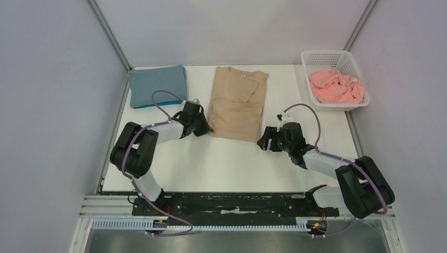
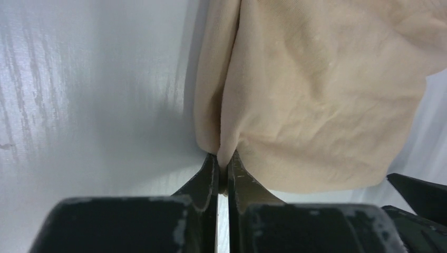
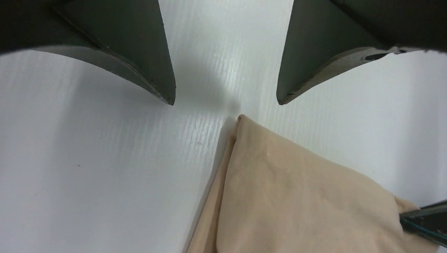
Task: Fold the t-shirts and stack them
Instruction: Grab one side of the 2/3 rectangular tshirt with both arms
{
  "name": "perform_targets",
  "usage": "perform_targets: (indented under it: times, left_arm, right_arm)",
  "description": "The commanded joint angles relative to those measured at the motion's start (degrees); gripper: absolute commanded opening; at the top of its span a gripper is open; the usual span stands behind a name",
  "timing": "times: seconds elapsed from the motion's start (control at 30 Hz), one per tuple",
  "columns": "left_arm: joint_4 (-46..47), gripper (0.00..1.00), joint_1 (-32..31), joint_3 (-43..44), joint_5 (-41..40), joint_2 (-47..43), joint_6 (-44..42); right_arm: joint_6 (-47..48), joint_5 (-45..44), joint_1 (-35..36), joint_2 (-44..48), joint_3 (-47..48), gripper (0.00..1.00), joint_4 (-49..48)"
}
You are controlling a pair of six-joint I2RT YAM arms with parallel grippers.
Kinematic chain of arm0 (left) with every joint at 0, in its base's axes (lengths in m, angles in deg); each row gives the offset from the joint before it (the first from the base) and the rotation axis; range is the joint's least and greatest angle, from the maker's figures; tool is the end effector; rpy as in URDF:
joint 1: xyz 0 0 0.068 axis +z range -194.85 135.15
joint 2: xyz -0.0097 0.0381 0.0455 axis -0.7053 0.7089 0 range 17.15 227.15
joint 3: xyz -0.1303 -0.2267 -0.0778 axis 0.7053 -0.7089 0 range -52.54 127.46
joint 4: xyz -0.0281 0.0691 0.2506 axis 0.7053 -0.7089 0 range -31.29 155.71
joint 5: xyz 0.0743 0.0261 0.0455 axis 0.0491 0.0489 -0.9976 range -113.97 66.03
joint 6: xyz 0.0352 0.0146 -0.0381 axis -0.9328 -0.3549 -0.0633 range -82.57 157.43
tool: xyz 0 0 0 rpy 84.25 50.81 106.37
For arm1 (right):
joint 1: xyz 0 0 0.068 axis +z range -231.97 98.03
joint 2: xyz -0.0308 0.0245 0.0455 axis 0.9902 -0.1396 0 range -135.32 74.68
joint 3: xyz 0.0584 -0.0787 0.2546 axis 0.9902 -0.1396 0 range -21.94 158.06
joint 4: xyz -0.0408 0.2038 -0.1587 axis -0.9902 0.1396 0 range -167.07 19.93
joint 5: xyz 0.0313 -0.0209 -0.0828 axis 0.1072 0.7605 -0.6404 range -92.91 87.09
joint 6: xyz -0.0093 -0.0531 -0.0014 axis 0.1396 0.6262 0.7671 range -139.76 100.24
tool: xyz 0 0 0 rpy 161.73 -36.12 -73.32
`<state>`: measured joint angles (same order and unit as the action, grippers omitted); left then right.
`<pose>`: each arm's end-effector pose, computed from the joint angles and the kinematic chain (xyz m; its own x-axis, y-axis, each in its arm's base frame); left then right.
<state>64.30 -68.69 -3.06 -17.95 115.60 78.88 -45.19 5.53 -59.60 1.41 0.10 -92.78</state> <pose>0.3046 -0.1387 0.1448 -0.8347 -0.3509 -0.4244 -0.1194 0.8677 -0.4826 0.2135 0.0936 0.1493 -0.6944 0.1735 -0.6983 -0.2091 0.8800 0.4266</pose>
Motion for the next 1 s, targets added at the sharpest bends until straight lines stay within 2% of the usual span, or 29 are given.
perform_targets:
  times: [0.0, 0.13, 0.33, 0.53, 0.6, 0.63, 0.73, 0.97]
  left_arm:
    - [-0.23, 0.02, -0.06, -1.04, 1.84, 2.91, 0.76]
    - [-0.19, 0.02, -0.06, -1.9, 1.19, 2.19, 0.74]
    - [-0.45, 0.02, -0.03, -2.32, 1.16, 1.92, 0.84]
    - [-0.91, 0.02, 0.01, -2.12, 0.77, 2.17, 0.89]
    - [-1.62, 0.02, -0.05, -1.97, 0.67, 2.12, 0.59]
    - [-2.14, 0.02, -0.05, -2.16, 0.59, 1.86, 0.56]
    - [-4.72, 0.02, -0.06, -4.21, 0.26, -1.2, 0.28]
    - [-7.3, 0.02, -2.7, -18.32, -1.54, -20.1, 4.45]
  right_arm:
    - [1.18, -1.73, 2.49, -3.44, 3.07, 0.71, -0.47]
    - [1.24, -2.39, 3.95, -6.43, 4.95, 0.66, -0.64]
    - [1.27, -3.01, 4.61, -9.63, 5.89, 0.53, -1.77]
    - [1.04, -2.35, 4.94, -13.07, 5.44, 0.27, -5.34]
    - [1.09, -1.81, 4.97, -13.35, 5.14, 0.06, -5.87]
    - [1.21, -1.6, 4.94, -12.92, 4.59, 0.0, -6.04]
    - [1.61, -1.68, 5.18, -8.01, 1.53, 0.0, -4.77]
    - [1.87, -2.12, 9.6, 11.08, -6.9, 0.0, 6.45]
